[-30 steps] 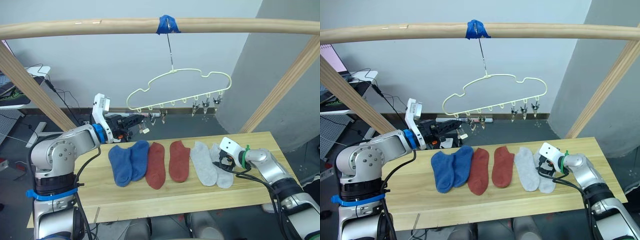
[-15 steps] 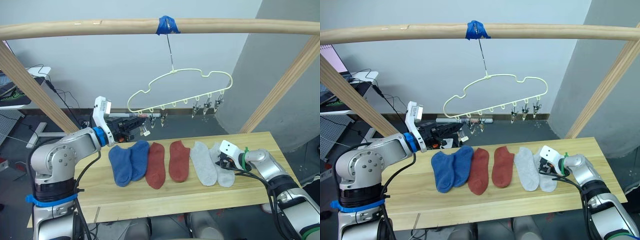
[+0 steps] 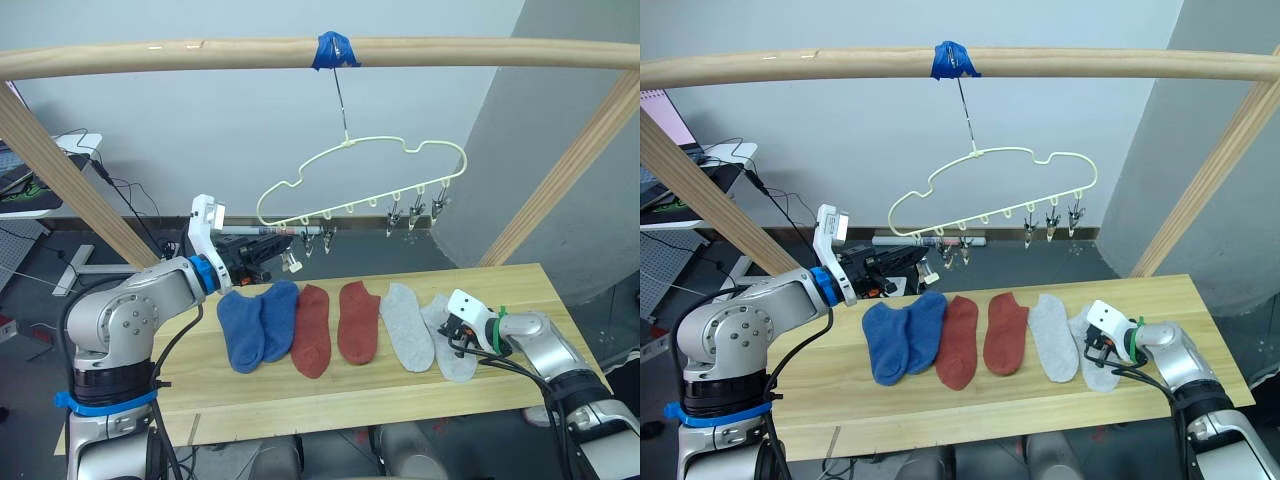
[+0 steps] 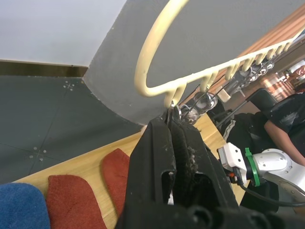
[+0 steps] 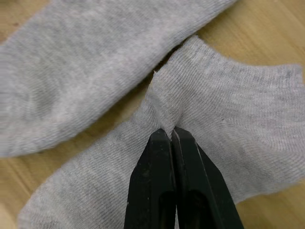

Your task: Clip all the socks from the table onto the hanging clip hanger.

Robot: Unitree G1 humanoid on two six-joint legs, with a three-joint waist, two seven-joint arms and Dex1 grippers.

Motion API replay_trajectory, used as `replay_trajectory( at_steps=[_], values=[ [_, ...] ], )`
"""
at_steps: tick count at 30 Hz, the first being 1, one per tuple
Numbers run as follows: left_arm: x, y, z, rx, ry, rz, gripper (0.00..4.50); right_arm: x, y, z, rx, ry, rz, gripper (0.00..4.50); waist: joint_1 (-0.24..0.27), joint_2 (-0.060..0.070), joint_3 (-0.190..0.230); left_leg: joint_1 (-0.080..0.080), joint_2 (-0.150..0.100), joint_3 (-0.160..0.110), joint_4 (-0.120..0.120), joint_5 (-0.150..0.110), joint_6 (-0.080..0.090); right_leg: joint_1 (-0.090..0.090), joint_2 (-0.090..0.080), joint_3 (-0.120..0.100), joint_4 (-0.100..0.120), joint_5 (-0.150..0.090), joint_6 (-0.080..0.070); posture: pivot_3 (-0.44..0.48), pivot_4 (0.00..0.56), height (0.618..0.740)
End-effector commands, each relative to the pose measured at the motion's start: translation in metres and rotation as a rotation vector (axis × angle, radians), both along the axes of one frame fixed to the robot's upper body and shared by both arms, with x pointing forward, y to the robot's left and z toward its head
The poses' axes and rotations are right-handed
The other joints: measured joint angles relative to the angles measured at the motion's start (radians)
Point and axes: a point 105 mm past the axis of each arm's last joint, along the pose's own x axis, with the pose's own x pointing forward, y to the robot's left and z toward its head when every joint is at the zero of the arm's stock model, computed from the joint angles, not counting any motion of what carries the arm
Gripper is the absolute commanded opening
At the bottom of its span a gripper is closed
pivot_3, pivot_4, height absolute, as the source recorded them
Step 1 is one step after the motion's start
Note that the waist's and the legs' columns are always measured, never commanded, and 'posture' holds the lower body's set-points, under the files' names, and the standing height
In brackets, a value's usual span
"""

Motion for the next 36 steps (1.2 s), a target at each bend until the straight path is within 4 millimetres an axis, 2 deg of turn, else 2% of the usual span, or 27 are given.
replay_trajectory(
  at_steps=[1, 5, 9, 10, 12, 14, 18, 23, 27, 31, 36],
  values=[
    [-0.001, 0.001, -0.001, 0.016, -0.01, 0.008, 0.0, -0.011, 0.0, 0.024, 0.016, -0.019, 0.051, 0.03, 0.003, 0.0, 0.0, 0.0, 0.0, 0.0, 0.0, 0.0, 0.0, 0.0, 0.0, 0.0, 0.0, 0.0, 0.0, -0.097, 0.146, 0.74],
    [-0.001, 0.001, -0.002, 0.018, -0.014, 0.013, 0.0, -0.021, 0.003, 0.03, 0.021, -0.022, 0.05, 0.03, 0.001, 0.0, 0.0, 0.0, 0.0, 0.0, 0.0, 0.0, 0.0, 0.0, 0.0, 0.0, 0.0, 0.0, 0.0, -0.098, 0.145, 0.74],
    [-0.001, -0.001, -0.004, 0.02, -0.017, 0.01, 0.0, -0.026, 0.004, 0.025, 0.013, -0.002, 0.051, 0.03, 0.001, 0.0, 0.0, 0.001, 0.0, 0.0, 0.0, 0.0, 0.0, 0.0, 0.0, 0.0, 0.001, 0.0, 0.0, -0.106, 0.145, 0.74],
    [-0.001, -0.001, -0.004, 0.021, -0.018, 0.012, 0.0, -0.028, 0.005, 0.023, 0.02, 0.014, 0.047, 0.21, 0.001, 0.0, 0.0, 0.0, 0.0, 0.0, 0.001, 0.0, 0.0, 0.0, 0.0, 0.0, 0.001, 0.0, 0.0, -0.106, 0.145, 0.74],
    [0.0, 0.0, -0.003, 0.023, -0.02, 0.014, 0.0, -0.027, 0.004, 0.022, 0.016, 0.015, 0.038, 0.62, 0.0, 0.0, 0.0, 0.0, 0.0, 0.0, 0.001, 0.0, 0.0, 0.0, 0.0, 0.0, 0.001, 0.0, 0.0, -0.106, 0.148, 0.74],
    [0.002, 0.001, -0.002, 0.025, -0.022, 0.016, 0.0, -0.021, 0.0, 0.025, 0.002, -0.022, 0.023, 1.23, 0.0, 0.0, 0.0, 0.0, 0.0, 0.0, 0.001, 0.0, 0.0, 0.0, 0.0, 0.0, 0.0, 0.0, 0.0, -0.104, 0.149, 0.74],
    [0.002, 0.002, -0.002, 0.031, -0.022, 0.019, 0.0, -0.007, -0.003, 0.037, 0.012, -0.086, -0.004, 2.71, 0.0, 0.0, 0.0, 0.0, 0.0, 0.001, 0.0, 0.0, 0.0, 0.0, 0.0, 0.0, 0.0, 0.0, 0.0, -0.105, 0.152, 0.74],
    [0.001, 0.0, -0.003, 0.034, -0.022, 0.012, 0.0, 0.002, -0.006, 0.031, -0.001, -0.077, -0.026, 4.48, 0.0, 0.0, 0.0, 0.0, 0.0, 0.0, 0.0, 0.0, 0.0, 0.0, 0.0, 0.0, 0.001, 0.0, 0.0, -0.105, 0.154, 0.74],
    [0.002, 0.001, -0.003, 0.037, -0.021, 0.012, 0.0, 0.006, -0.006, 0.021, 0.001, -0.051, -0.044, 4.48, 0.0, 0.0, 0.0, 0.0, 0.0, 0.0, 0.0, 0.0, 0.0, 0.0, 0.0, 0.0, 0.0, 0.0, 0.0, -0.102, 0.153, 0.74],
    [0.002, 0.005, -0.001, 0.043, -0.027, 0.021, 0.0, 0.002, -0.003, 0.007, -0.004, 0.026, -0.043, 4.48, 0.0, 0.0, 0.0, 0.0, 0.0, 0.001, 0.0, 0.0, 0.0, 0.0, 0.0, 0.0, 0.0, 0.0, 0.0, -0.092, 0.158, 0.74],
    [0.001, 0.003, -0.002, 0.039, -0.026, 0.021, 0.0, 0.001, -0.002, -0.002, 0.008, 0.062, -0.069, 4.48, 0.0, 0.0, 0.0, 0.0, 0.0, 0.0, 0.0, 0.0, 0.0, 0.0, 0.0, 0.0, 0.001, 0.0, 0.0, -0.09, 0.159, 0.74]
  ],
)
